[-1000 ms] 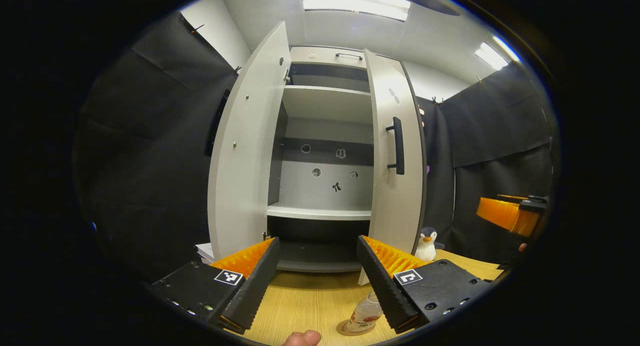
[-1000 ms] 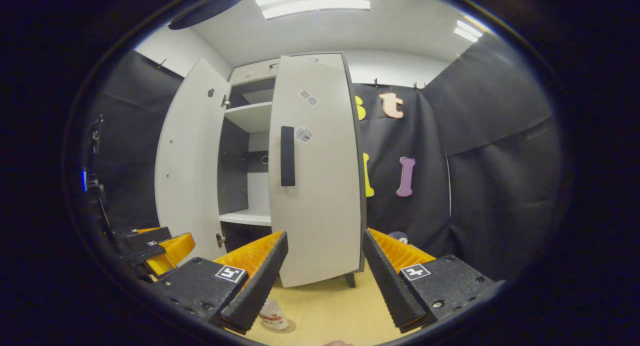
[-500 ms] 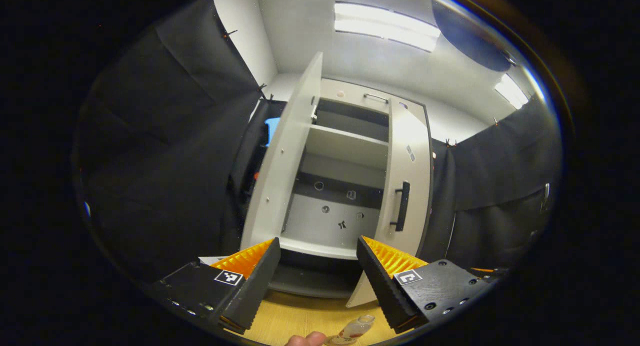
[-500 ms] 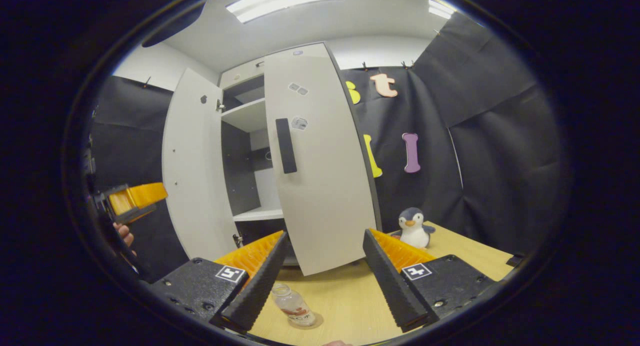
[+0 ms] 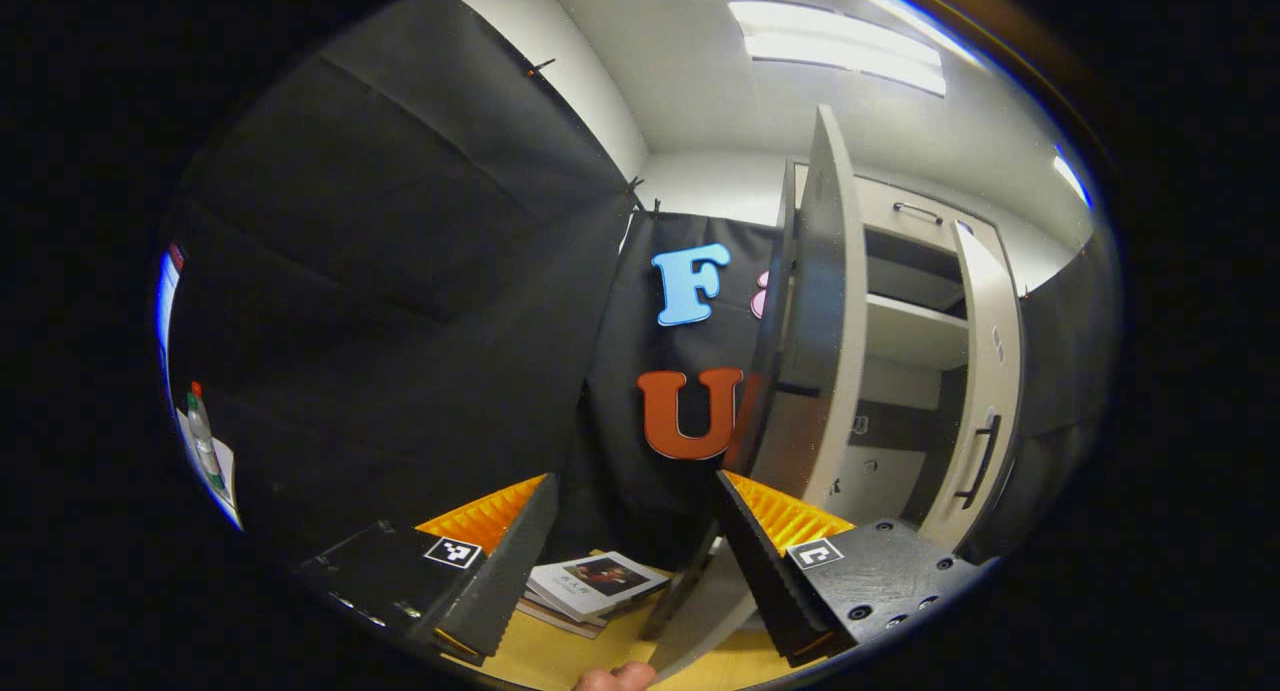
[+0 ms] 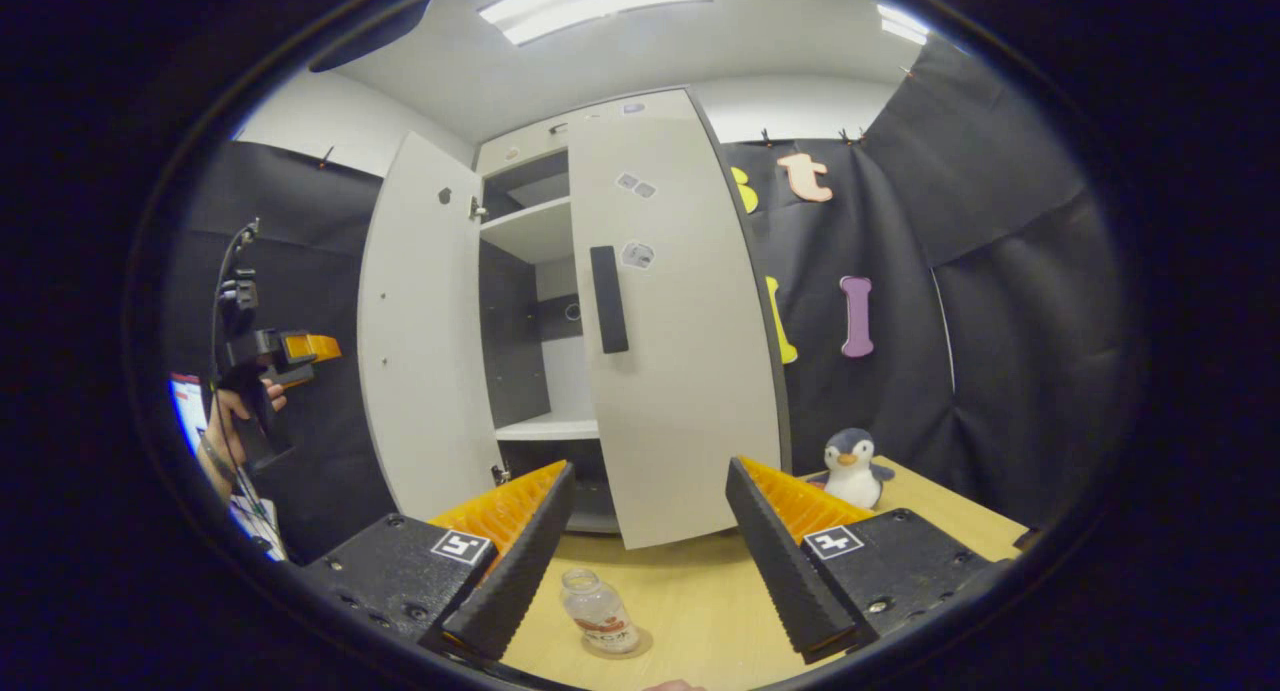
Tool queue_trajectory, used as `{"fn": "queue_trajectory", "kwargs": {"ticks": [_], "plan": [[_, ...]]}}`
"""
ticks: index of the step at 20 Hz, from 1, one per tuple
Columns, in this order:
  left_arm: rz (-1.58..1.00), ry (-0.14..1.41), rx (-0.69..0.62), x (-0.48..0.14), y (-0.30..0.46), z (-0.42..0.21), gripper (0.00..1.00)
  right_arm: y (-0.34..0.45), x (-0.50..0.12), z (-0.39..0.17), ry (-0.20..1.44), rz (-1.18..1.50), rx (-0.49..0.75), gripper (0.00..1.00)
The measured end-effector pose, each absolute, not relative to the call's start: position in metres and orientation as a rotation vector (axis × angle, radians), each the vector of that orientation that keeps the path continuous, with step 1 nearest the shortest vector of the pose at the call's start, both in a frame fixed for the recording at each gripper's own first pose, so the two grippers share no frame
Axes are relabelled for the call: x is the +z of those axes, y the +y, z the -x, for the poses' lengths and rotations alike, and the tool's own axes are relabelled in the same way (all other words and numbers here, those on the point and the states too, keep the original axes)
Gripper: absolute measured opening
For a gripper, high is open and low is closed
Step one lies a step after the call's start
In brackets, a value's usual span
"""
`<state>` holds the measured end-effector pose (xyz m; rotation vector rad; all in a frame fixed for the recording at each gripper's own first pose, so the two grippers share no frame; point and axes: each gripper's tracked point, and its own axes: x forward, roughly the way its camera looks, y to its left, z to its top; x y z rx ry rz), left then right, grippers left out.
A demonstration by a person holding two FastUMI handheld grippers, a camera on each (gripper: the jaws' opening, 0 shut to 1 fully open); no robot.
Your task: Grasp the bottle in the cabinet with the left hand and place it on the coaster, then close the right door with the right hand and the left door with the left hand.
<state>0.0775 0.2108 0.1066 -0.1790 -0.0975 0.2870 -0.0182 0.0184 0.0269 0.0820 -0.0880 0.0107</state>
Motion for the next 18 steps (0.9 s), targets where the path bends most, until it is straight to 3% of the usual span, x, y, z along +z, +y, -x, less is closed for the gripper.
{"fn": "queue_trajectory", "kwargs": {"ticks": [6,7,8,9,10,12,18], "plan": [[0.182,-0.100,0.305,0.087,0.217,-0.095,0.94,0.003,0.026,0.023,-0.074,-0.039,-0.026,0.94],[0.192,-0.093,0.305,0.086,0.216,-0.096,0.99,0.003,0.025,0.022,-0.068,-0.035,-0.027,0.99],[0.197,-0.096,0.300,0.085,0.215,-0.096,0.94,0.004,0.024,0.020,-0.065,-0.035,-0.025,0.99],[0.199,-0.090,0.295,0.084,0.215,-0.095,0.99,0.005,0.024,0.018,-0.064,-0.035,-0.021,0.99],[0.199,-0.085,0.292,0.084,0.213,-0.095,0.93,0.007,0.026,0.017,-0.067,-0.036,-0.017,0.99],[0.185,-0.084,0.290,0.087,0.209,-0.095,0.93,0.012,0.028,0.014,-0.075,-0.037,-0.002,0.99],[0.245,-0.072,0.171,0.088,0.158,-0.104,0.93,0.013,0.024,0.017,-0.071,-0.027,-0.016,0.99]]}}
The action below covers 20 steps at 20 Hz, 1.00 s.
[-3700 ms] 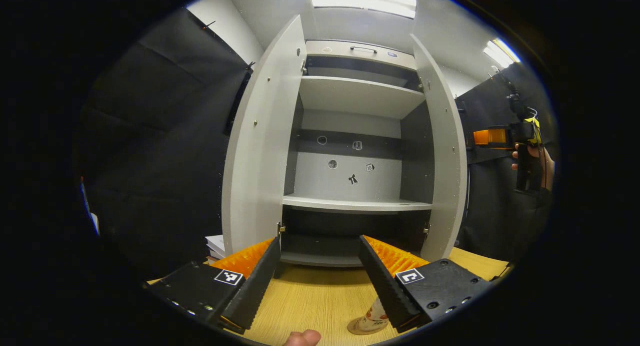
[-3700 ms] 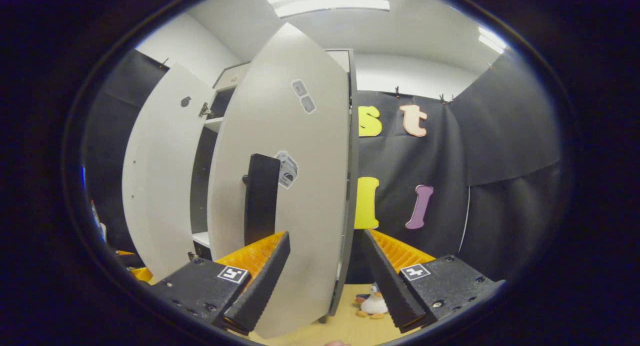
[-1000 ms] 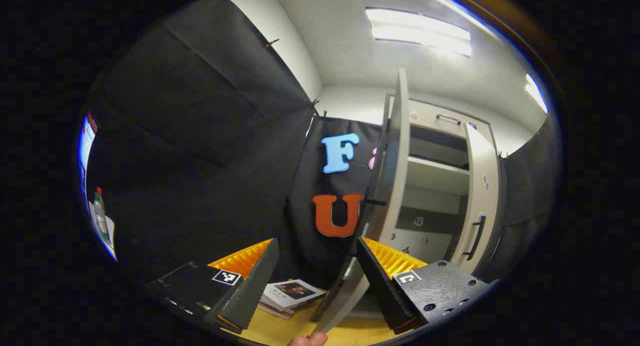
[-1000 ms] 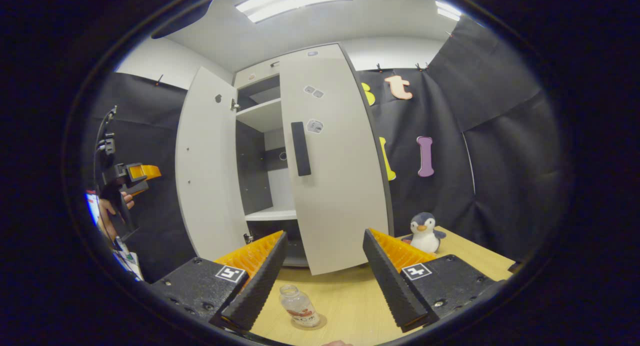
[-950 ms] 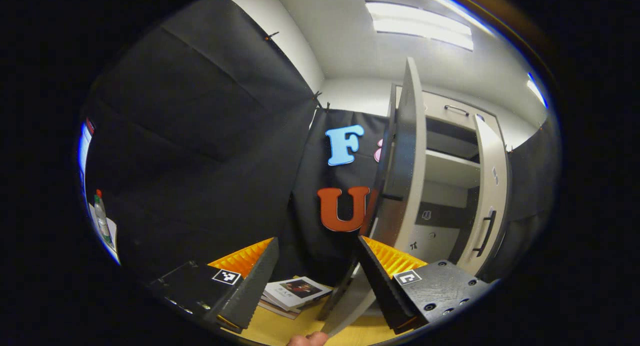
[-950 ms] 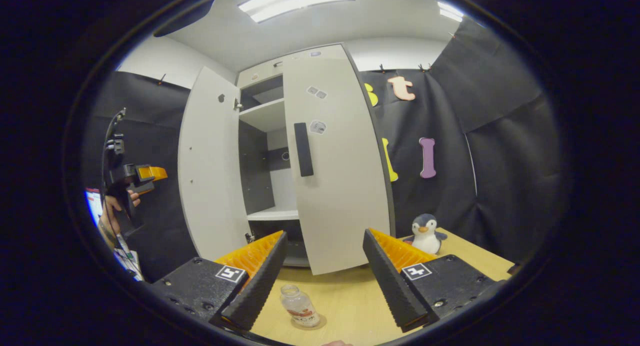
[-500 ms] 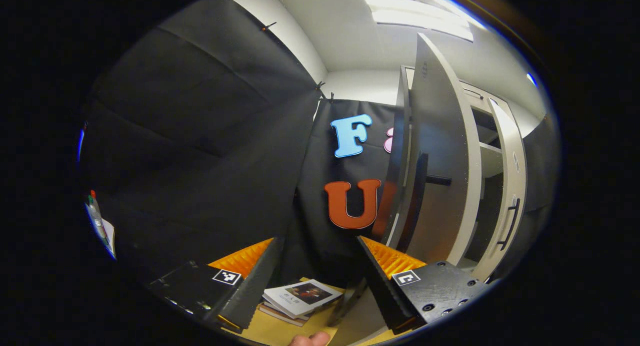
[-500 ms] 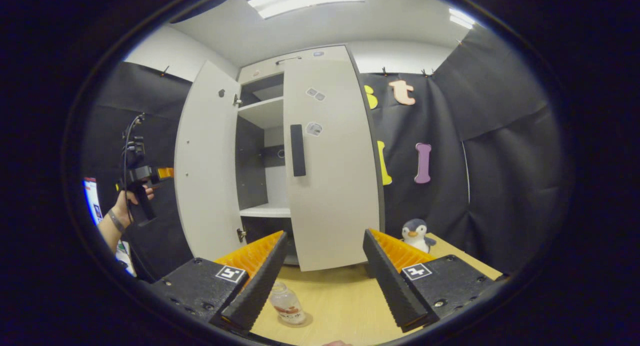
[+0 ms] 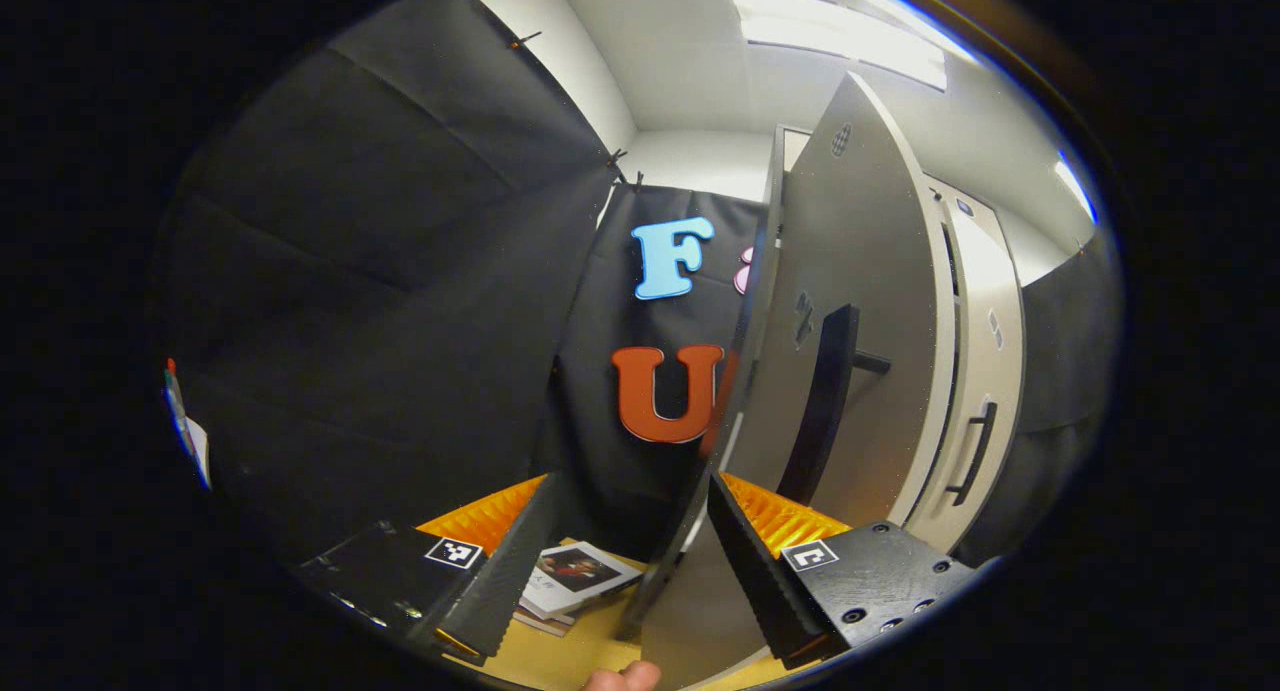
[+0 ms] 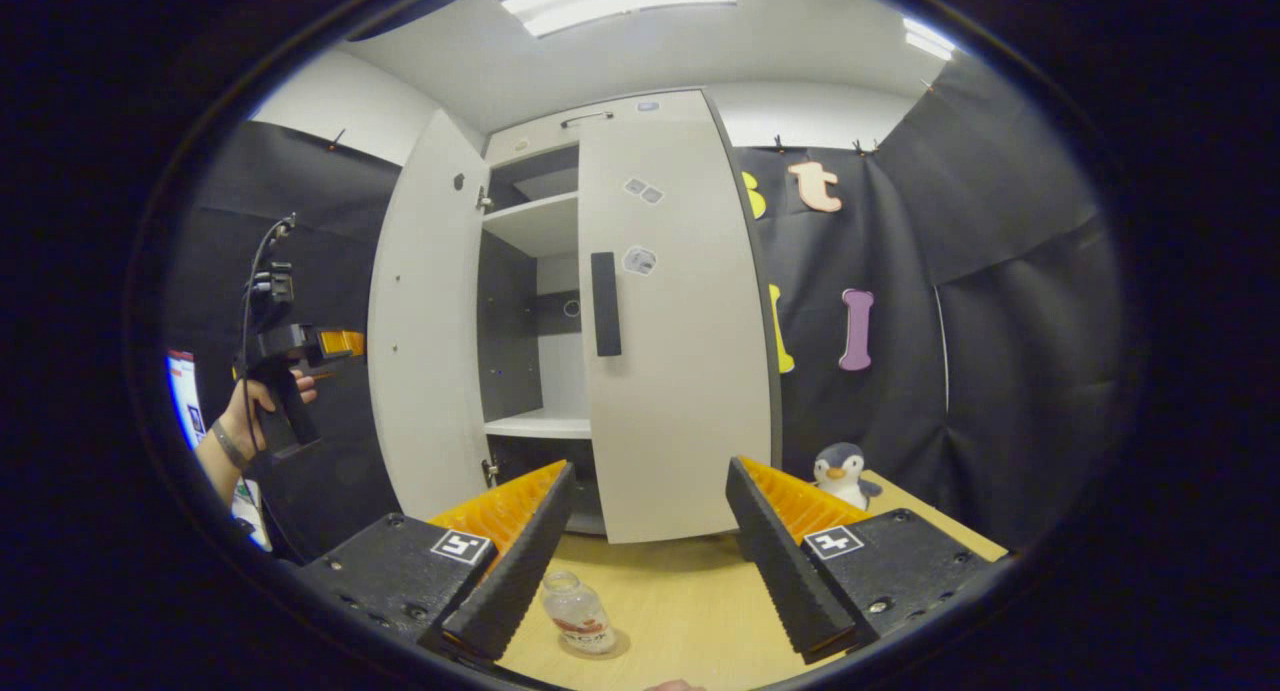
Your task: Grasp the bottle in the cabinet with the left hand and place it on the coaster, then close the right door with the right hand and the left door with the left hand.
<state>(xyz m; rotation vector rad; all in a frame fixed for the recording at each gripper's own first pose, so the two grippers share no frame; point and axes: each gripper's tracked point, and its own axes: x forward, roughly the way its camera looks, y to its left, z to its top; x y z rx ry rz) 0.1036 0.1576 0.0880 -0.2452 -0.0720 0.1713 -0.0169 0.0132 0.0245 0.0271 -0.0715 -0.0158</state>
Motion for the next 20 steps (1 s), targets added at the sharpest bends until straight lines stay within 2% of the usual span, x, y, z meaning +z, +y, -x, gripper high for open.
{"fn": "queue_trajectory", "kwargs": {"ticks": [1,2,4,5,8,9,12,13,14,15,18,19,20], "plan": [[0.250,-0.074,0.147,0.088,0.147,-0.106,0.93,0.011,0.025,0.017,-0.070,-0.024,-0.025,0.94],[0.257,-0.076,0.119,0.088,0.136,-0.108,0.93,0.008,0.028,0.017,-0.072,-0.020,-0.034,0.99],[0.283,-0.069,0.049,0.084,0.108,-0.116,0.96,0.004,0.033,0.020,-0.078,-0.009,-0.052,0.99],[0.299,-0.064,0.015,0.082,0.093,-0.122,0.93,0.003,0.034,0.021,-0.083,-0.004,-0.061,0.99],[0.329,-0.053,-0.064,0.079,0.061,-0.136,0.93,-0.006,0.039,0.021,-0.100,0.004,-0.091,0.99],[0.330,-0.049,-0.065,0.077,0.057,-0.139,0.99,-0.007,0.038,0.022,-0.100,0.004,-0.100,0.99],[0.327,-0.060,-0.043,0.077,0.060,-0.142,0.99,-0.014,0.036,0.027,-0.095,-0.001,-0.131,0.99],[0.322,-0.069,-0.031,0.078,0.064,-0.141,0.99,-0.017,0.035,0.028,-0.094,-0.001,-0.141,0.94],[0.314,-0.079,-0.020,0.082,0.068,-0.139,1.00,-0.020,0.035,0.029,-0.091,-0.001,-0.147,0.94],[0.304,-0.094,-0.013,0.087,0.072,-0.136,0.99,-0.022,0.033,0.027,-0.088,-0.002,-0.152,0.99],[0.268,-0.135,-0.022,0.105,0.074,-0.119,0.99,-0.025,0.033,0.022,-0.082,0.001,-0.151,0.99],[0.250,-0.134,-0.024,0.106,0.074,-0.113,0.95,-0.023,0.032,0.020,-0.080,-0.001,-0.145,0.99],[0.230,-0.128,-0.022,0.104,0.073,-0.106,0.99,-0.022,0.032,0.017,-0.079,-0.004,-0.137,0.99]]}}
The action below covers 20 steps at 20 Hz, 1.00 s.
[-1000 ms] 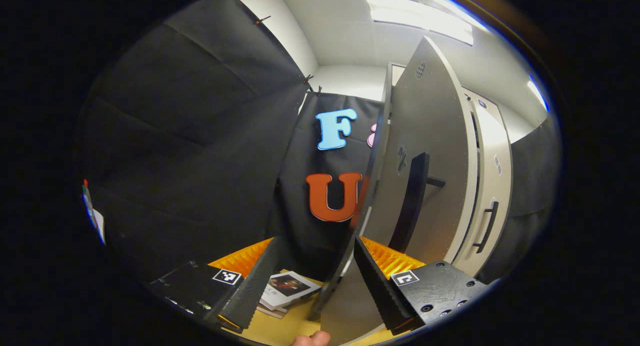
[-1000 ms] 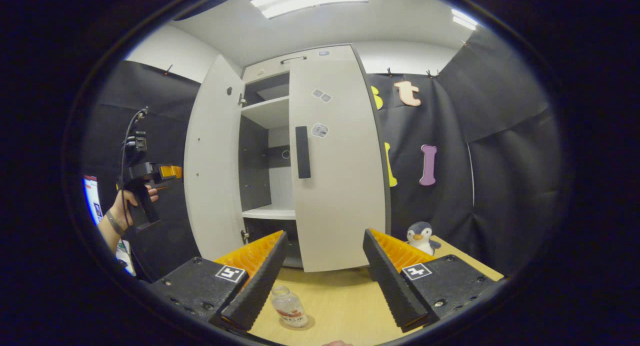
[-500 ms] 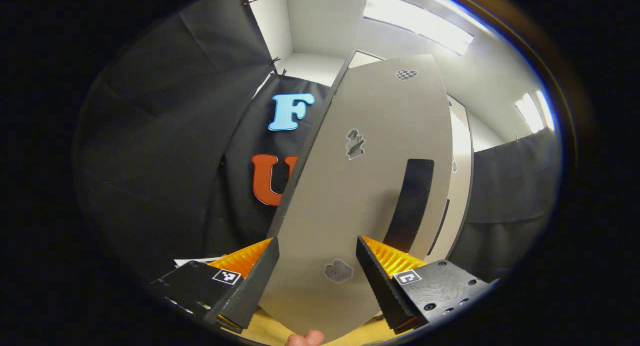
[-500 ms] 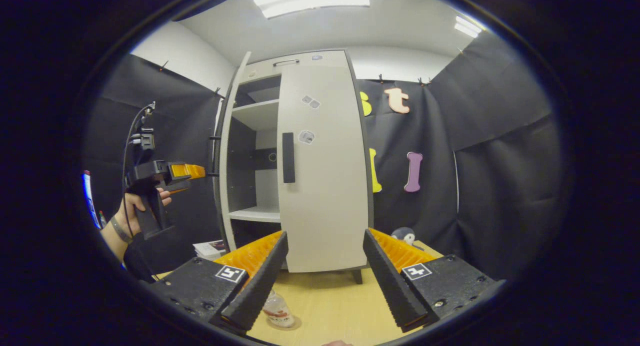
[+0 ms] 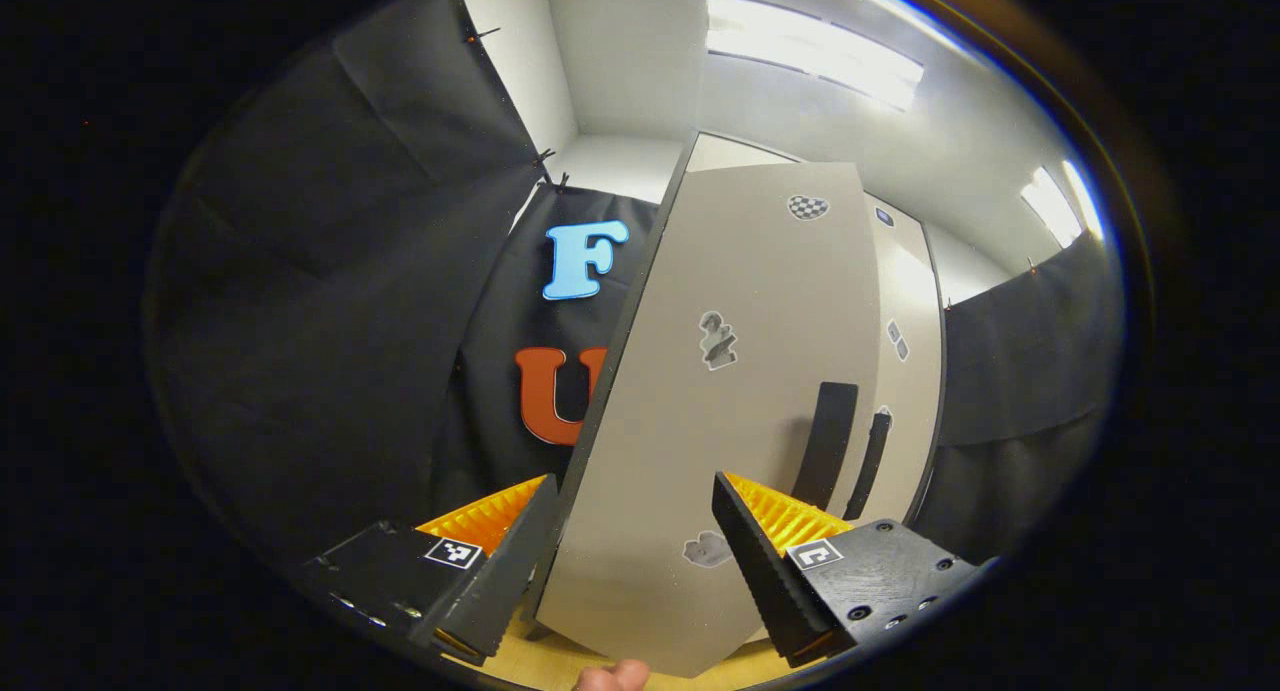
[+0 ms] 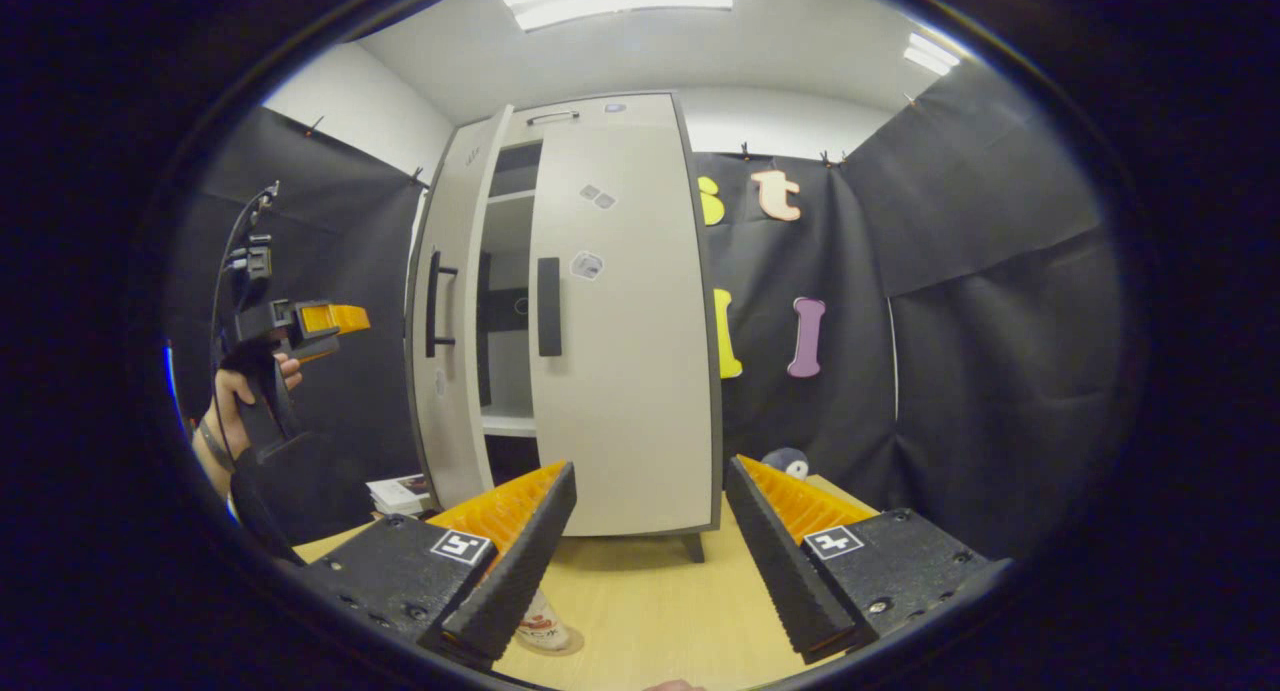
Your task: Grasp the bottle in the cabinet with the left hand and place it on the coaster, then close the right door with the right hand and the left door with the left hand.
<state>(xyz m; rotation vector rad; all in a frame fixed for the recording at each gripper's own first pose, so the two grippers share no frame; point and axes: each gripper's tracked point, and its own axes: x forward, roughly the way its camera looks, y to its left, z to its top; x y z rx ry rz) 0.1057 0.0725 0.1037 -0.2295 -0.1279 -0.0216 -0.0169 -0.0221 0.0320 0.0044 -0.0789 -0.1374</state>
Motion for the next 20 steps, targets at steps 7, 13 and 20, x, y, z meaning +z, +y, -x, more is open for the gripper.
{"fn": "queue_trajectory", "kwargs": {"ticks": [7,13,20], "plan": [[0.142,-0.106,-0.006,0.059,0.040,-0.059,0.95,-0.002,0.029,-0.001,-0.062,-0.026,-0.058,0.99],[0.037,-0.109,-0.065,0.023,-0.020,-0.034,0.95,0.001,0.024,-0.009,-0.023,-0.025,-0.023,0.99],[0.076,-0.031,-0.119,-0.003,-0.091,-0.023,0.95,-0.033,0.018,0.001,0.012,-0.016,-0.039,1.00]]}}
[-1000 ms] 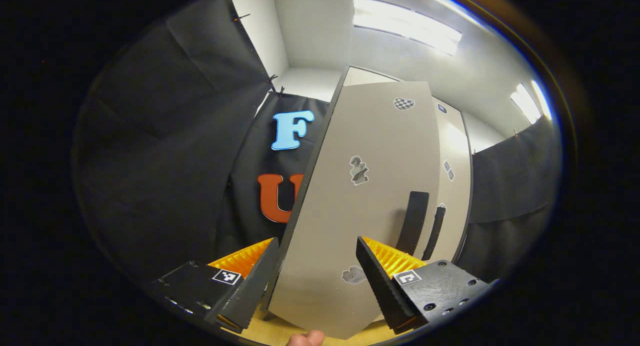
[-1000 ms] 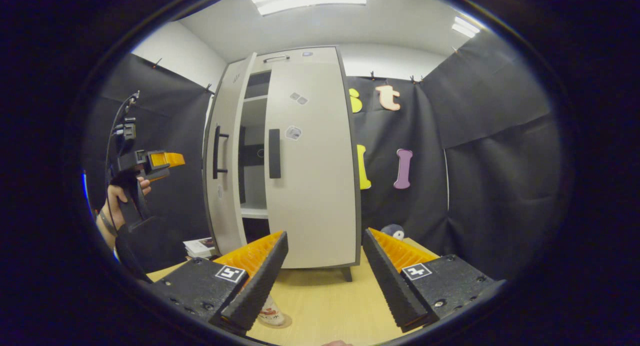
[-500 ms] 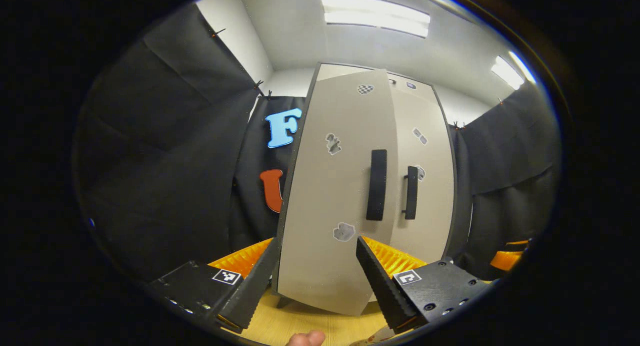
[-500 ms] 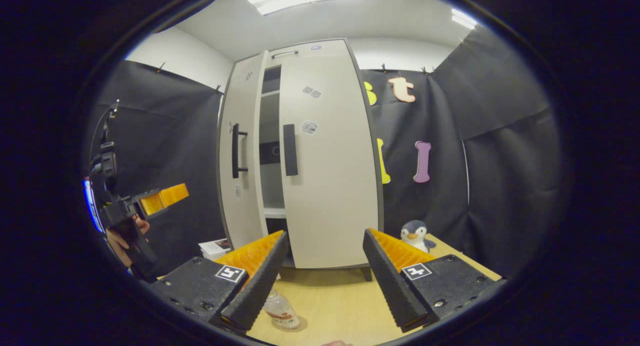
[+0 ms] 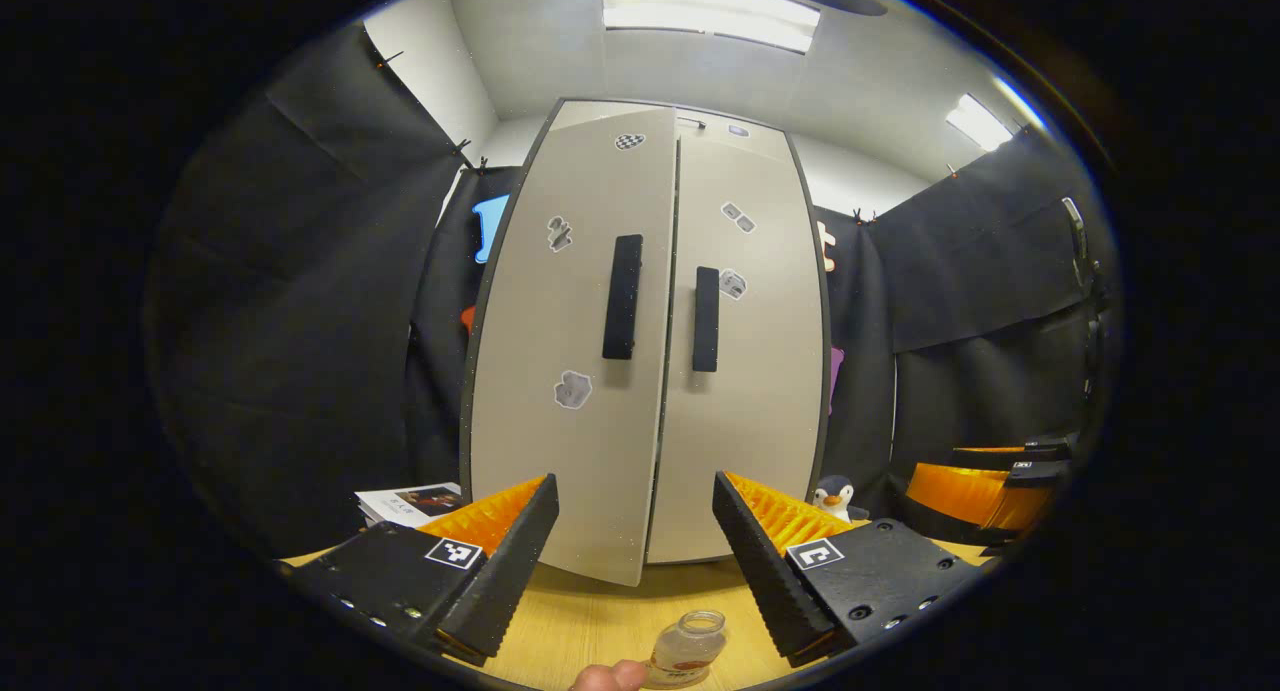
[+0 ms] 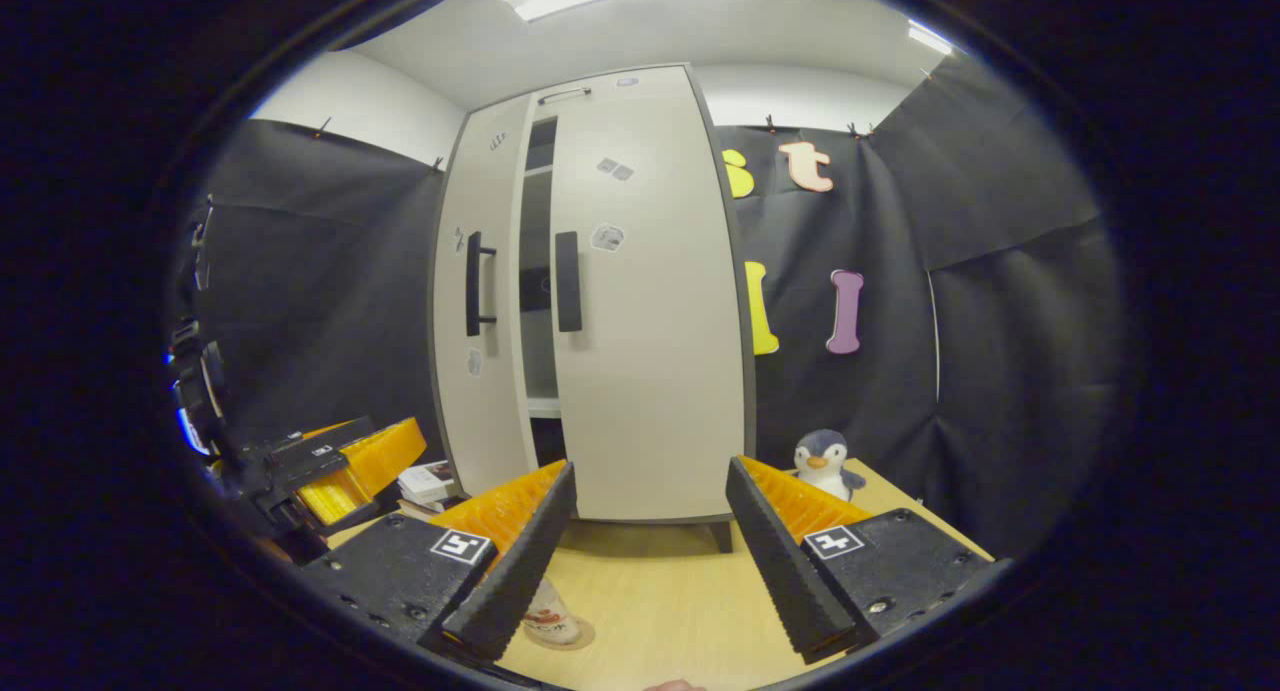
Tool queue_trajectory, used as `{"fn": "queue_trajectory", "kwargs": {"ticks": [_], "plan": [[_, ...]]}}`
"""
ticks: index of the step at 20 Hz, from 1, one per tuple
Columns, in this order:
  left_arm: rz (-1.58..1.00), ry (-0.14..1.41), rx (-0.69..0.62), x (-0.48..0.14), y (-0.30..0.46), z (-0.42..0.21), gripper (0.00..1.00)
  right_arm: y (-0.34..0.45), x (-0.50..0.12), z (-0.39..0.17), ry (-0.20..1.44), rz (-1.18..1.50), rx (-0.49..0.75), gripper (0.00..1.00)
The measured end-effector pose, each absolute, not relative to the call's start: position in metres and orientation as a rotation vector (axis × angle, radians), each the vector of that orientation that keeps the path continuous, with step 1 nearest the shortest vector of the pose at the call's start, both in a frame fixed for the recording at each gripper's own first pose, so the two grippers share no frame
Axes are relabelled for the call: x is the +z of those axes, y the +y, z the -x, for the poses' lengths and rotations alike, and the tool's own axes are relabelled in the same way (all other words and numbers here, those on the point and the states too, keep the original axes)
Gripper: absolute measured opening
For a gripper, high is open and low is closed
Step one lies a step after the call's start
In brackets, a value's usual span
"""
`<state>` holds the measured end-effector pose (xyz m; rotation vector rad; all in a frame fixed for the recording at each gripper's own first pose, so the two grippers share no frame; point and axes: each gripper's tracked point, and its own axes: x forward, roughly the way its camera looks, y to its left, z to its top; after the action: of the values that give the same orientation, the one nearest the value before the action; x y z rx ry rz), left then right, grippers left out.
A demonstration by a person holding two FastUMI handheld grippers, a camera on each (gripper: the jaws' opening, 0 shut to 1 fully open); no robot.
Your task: Grasp the bottle in the cabinet with the left hand and place it on the coaster, then close the right door with the right hand and the left door with the left hand.
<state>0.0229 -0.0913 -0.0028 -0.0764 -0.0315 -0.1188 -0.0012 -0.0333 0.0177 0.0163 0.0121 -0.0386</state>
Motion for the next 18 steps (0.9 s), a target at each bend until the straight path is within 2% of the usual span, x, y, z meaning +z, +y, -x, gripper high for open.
{"fn": "queue_trajectory", "kwargs": {"ticks": [1,2,6,7,8,10,11,12,13,14,15,16,18], "plan": [[0.075,-0.034,-0.102,-0.001,-0.094,-0.024,0.99,-0.039,0.020,0.002,0.012,-0.014,-0.036,0.99],[0.069,-0.039,-0.089,0.001,-0.096,-0.025,0.95,-0.046,0.023,0.003,0.005,-0.009,-0.037,0.99],[0.044,-0.058,-0.073,0.010,-0.106,-0.029,0.95,-0.060,0.029,-0.001,-0.010,-0.013,-0.025,0.99],[0.037,-0.062,-0.071,0.011,-0.108,-0.031,0.99,-0.059,0.031,-0.003,-0.017,-0.016,-0.020,0.94],[0.035,-0.065,-0.069,0.011,-0.108,-0.031,0.95,-0.059,0.032,-0.005,-0.021,-0.014,-0.012,0.99],[0.035,-0.048,-0.058,0.006,-0.104,-0.031,0.95,-0.056,0.031,-0.007,-0.016,-0.009,-0.002,0.99],[0.036,-0.037,-0.056,0.003,-0.102,-0.031,0.99,-0.055,0.031,-0.007,-0.019,-0.013,-0.001,0.99],[0.036,-0.032,-0.051,0.001,-0.099,-0.030,0.95,-0.054,0.032,-0.007,-0.022,-0.021,0.001,0.99],[0.033,-0.026,-0.046,0.000,-0.096,-0.030,0.95,-0.052,0.031,-0.007,-0.021,-0.026,0.000,0.95],[0.031,-0.020,-0.039,-0.002,-0.092,-0.028,0.95,-0.052,0.030,-0.007,-0.019,-0.026,-0.004,0.99],[0.030,-0.019,-0.033,-0.003,-0.088,-0.028,0.99,-0.051,0.032,-0.006,-0.021,-0.025,-0.007,1.00],[0.033,-0.019,-0.030,-0.002,-0.085,-0.028,0.95,-0.050,0.032,-0.006,-0.023,-0.022,-0.009,0.99],[0.036,-0.021,-0.028,-0.002,-0.083,-0.029,0.95,-0.051,0.033,-0.004,-0.023,-0.013,-0.016,0.99]]}}
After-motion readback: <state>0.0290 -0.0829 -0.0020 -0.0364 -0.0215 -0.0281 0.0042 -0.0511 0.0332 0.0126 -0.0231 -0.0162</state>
